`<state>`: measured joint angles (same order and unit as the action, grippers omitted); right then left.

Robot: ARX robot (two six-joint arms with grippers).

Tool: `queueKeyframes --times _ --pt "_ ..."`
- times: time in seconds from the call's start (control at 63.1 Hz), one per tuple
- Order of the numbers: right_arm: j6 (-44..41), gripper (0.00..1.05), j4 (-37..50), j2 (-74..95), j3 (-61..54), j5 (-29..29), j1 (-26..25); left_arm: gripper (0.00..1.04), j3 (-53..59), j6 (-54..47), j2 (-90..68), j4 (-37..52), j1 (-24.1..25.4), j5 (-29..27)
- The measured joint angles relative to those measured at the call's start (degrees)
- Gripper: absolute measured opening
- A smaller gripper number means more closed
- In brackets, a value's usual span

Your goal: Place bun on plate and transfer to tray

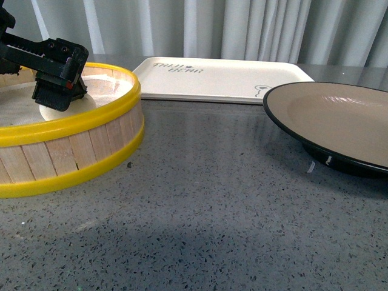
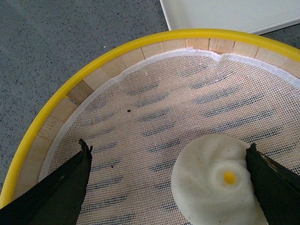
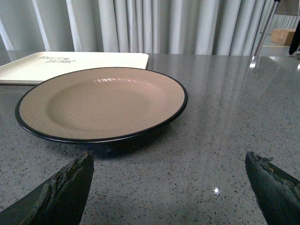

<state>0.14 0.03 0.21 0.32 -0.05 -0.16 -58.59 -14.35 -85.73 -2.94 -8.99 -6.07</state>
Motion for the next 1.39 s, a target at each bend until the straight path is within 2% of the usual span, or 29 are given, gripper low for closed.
queueKeyframes --times 0.238,0.365,0.666,0.808,1.395 --pt "0.0 0.96 0.0 0.0 0.0 0.0 0.0 0.97 0.1 0.0 0.0 -1.8 0.0 1.7" --pt "0.0 0.96 0.0 0.0 0.0 0.0 0.0 0.67 0.0 0.9 0.0 -2.8 0.0 2.7" --pt "0.0 0.96 0.0 0.0 0.0 0.0 0.0 0.21 0.0 1.4 0.0 -3.0 0.0 3.2" --pt "0.0 0.96 0.0 0.0 0.0 0.0 0.0 0.03 -0.2 1.7 0.0 -3.1 0.0 3.3" --pt "0.0 0.96 0.0 0.0 0.0 0.0 0.0 0.04 -4.9 4.2 1.1 -6.3 1.0 6.0"
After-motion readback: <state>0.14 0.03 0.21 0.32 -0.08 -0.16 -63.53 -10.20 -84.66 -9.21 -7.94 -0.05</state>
